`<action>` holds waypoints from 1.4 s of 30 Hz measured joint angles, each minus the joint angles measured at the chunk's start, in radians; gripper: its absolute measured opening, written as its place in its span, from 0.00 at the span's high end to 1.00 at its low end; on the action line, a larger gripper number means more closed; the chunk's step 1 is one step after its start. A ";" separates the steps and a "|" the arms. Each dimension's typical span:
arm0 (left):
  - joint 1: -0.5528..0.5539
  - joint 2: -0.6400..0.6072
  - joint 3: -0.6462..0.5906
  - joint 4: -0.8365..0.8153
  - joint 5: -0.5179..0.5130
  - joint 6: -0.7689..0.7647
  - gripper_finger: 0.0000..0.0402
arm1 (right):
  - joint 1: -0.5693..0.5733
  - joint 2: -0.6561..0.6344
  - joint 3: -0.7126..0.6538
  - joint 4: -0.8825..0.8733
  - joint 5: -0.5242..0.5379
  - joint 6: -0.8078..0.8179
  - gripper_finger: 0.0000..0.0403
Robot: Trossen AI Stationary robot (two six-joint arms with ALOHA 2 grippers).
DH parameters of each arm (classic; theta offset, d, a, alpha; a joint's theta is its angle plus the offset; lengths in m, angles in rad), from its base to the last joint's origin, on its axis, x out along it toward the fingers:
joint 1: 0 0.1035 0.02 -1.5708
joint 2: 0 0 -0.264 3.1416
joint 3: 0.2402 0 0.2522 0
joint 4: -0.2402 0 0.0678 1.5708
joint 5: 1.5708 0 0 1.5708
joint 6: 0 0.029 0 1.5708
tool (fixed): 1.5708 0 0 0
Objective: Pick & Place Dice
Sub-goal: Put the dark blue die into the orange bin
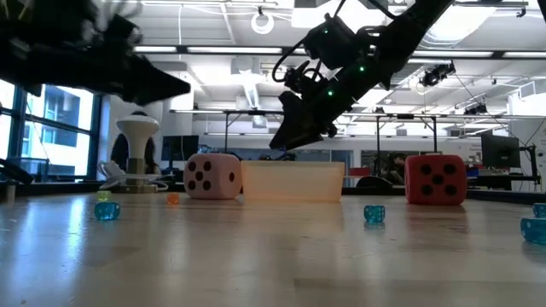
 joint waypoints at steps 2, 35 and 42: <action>0.057 0.104 0.038 0.029 0.061 -0.023 0.67 | 0.007 0.000 0.000 0.000 -0.001 -0.034 0.50; 0.277 0.863 0.530 0.263 0.259 0.112 0.63 | -0.005 0.000 0.000 0.069 0.024 -0.144 0.50; 0.303 0.887 0.538 0.256 0.256 0.089 0.63 | -0.004 0.000 0.000 0.068 0.022 -0.143 0.50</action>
